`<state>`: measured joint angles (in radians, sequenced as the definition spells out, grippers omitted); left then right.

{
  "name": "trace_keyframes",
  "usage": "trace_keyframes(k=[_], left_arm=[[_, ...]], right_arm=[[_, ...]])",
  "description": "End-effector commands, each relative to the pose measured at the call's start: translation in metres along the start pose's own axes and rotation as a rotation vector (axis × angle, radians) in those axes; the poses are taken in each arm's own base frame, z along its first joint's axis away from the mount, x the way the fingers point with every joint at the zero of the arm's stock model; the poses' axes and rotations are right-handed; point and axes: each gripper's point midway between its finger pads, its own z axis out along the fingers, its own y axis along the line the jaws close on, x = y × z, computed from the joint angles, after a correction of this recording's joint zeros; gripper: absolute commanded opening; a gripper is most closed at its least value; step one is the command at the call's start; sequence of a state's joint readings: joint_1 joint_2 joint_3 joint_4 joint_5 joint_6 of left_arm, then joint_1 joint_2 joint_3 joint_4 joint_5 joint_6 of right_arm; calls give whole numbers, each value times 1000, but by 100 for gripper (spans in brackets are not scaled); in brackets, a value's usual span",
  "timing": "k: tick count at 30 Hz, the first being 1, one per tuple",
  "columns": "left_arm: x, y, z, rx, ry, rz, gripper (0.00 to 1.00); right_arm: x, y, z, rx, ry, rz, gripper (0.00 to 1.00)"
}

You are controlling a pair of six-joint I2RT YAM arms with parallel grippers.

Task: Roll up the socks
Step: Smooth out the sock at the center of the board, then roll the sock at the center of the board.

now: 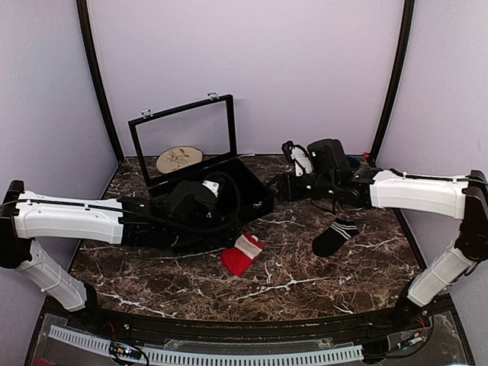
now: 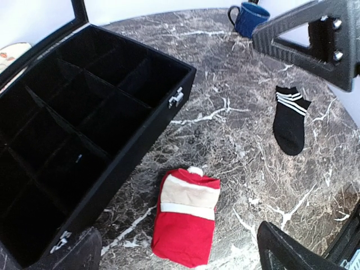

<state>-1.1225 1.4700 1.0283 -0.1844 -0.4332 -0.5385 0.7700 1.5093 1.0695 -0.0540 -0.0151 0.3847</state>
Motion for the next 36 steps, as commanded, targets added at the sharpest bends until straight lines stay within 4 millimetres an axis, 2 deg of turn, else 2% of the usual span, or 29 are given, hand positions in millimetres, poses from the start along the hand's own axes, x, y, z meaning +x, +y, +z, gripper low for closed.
trace_keyframes(k=[1, 2, 5, 6, 9, 14, 18, 23, 24, 27, 36], left_arm=[[6, 20, -16, -43, -21, -21, 99], [9, 25, -19, -56, -13, -40, 99], [19, 41, -27, -96, 1, -77, 99], [21, 44, -31, -99, 1, -86, 99], [25, 52, -38, -110, 1, -110, 99], [33, 67, -46, -184, 42, -131, 98], [41, 75, -52, -193, 49, -180, 98], [55, 85, -60, -181, 46, -230, 96], [56, 87, -62, -182, 44, -235, 96], [58, 93, -67, -185, 41, -240, 91], [65, 101, -74, -187, 38, -247, 89]], right_arm=[[10, 29, 10, -8, 49, -131, 59], [26, 42, 11, 14, 82, -204, 57], [57, 55, 9, 79, 142, -325, 53], [75, 57, 15, 84, 189, -350, 49], [109, 72, 16, 63, 267, -401, 33], [145, 101, 9, 91, 269, -538, 32], [168, 111, 13, 85, 296, -597, 33], [185, 130, 22, 42, 311, -667, 36], [183, 135, 26, 44, 307, -672, 36], [188, 139, 36, 50, 319, -697, 37], [200, 148, 60, 40, 359, -749, 37]])
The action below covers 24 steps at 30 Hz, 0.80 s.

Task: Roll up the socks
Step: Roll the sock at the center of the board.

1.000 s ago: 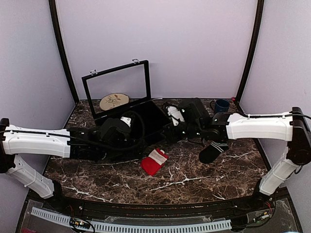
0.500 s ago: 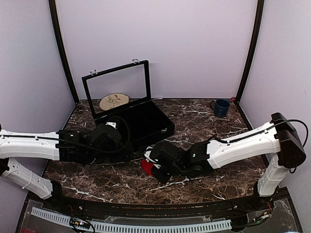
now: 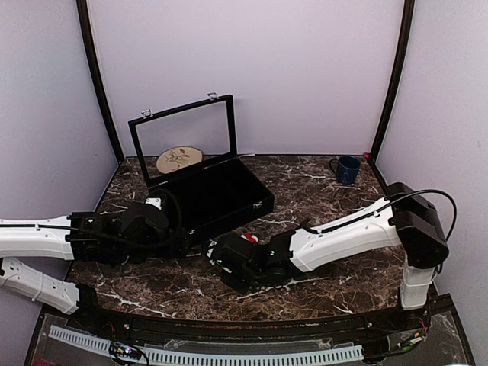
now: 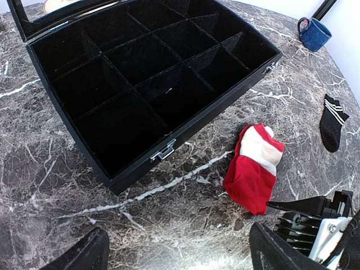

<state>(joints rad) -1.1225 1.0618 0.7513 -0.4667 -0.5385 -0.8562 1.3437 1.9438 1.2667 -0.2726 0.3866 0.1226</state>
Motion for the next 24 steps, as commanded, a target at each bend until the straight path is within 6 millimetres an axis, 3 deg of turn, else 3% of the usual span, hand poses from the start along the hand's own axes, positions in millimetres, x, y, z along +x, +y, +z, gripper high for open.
trace_keyframes(k=[1, 10, 17, 24], left_arm=[[4, 10, -3, -21, -1, 1, 89], [2, 7, -4, -2, -7, -9, 88], [5, 9, -2, -5, -4, -15, 88], [5, 10, -2, -11, -8, -17, 88]], right_arm=[[-11, 8, 5, -3, -10, -31, 37], [2, 4, 14, 5, 40, -12, 34], [12, 2, 22, -19, 76, -17, 20], [21, -1, 29, -22, 100, -19, 18]])
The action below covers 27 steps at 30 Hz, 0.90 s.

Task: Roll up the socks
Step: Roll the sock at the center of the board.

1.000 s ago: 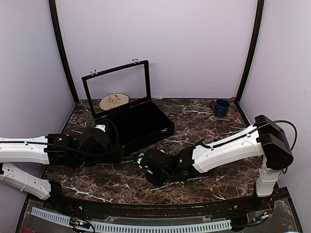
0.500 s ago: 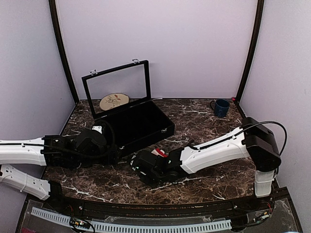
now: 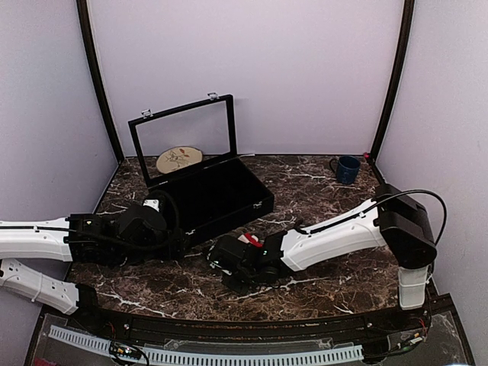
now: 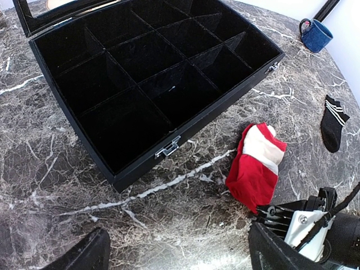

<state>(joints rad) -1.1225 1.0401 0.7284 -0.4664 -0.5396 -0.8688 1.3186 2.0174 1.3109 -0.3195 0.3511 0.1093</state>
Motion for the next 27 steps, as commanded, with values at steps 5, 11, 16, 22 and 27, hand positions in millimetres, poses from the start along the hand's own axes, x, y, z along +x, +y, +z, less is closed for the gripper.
trace_keyframes(k=[5, 11, 16, 22, 27], left_arm=[[2, 6, -1, -10, -7, -5, 88], [1, 8, -3, -10, -14, -6, 88], [3, 9, -3, -8, -13, -5, 88], [3, 9, -3, 1, -15, -6, 88], [3, 9, -3, 2, -18, -4, 88]], right_arm=[[8, -6, 11, 3, 30, 6, 18], [-2, -7, 3, -4, 10, 12, 19], [-11, -10, -5, 5, 1, 18, 21], [-7, -14, -7, 25, 16, 18, 23], [1, -14, -1, 35, 40, 11, 24]])
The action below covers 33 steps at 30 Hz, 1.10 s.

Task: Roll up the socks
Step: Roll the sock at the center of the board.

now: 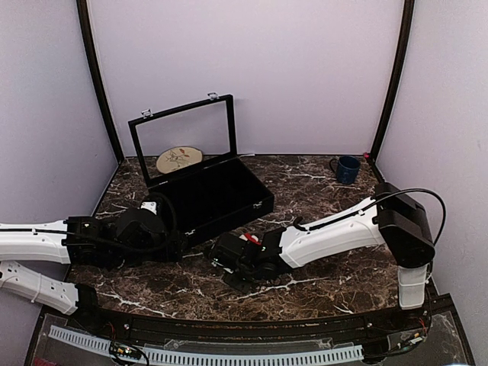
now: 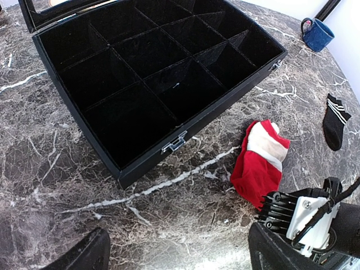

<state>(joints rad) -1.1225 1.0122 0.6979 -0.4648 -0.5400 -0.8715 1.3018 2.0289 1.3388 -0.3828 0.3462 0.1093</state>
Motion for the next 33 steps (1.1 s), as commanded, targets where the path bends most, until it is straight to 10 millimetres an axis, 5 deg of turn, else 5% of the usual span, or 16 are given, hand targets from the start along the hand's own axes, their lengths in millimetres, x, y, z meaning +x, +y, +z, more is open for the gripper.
trace_keyframes(k=[1, 22, 29, 33], left_arm=[[-3, 2, -3, 3, -21, -4, 88], [-5, 3, -2, -9, -30, -8, 88], [-5, 2, 0, -10, -26, -11, 88], [-5, 2, 0, -10, -28, -13, 88]], right_arm=[[-5, -7, -3, 32, -9, 12, 24], [28, -8, 24, 9, 109, -23, 20], [44, -7, 28, 2, 173, -20, 1], [42, -4, 22, -37, 160, -11, 0]])
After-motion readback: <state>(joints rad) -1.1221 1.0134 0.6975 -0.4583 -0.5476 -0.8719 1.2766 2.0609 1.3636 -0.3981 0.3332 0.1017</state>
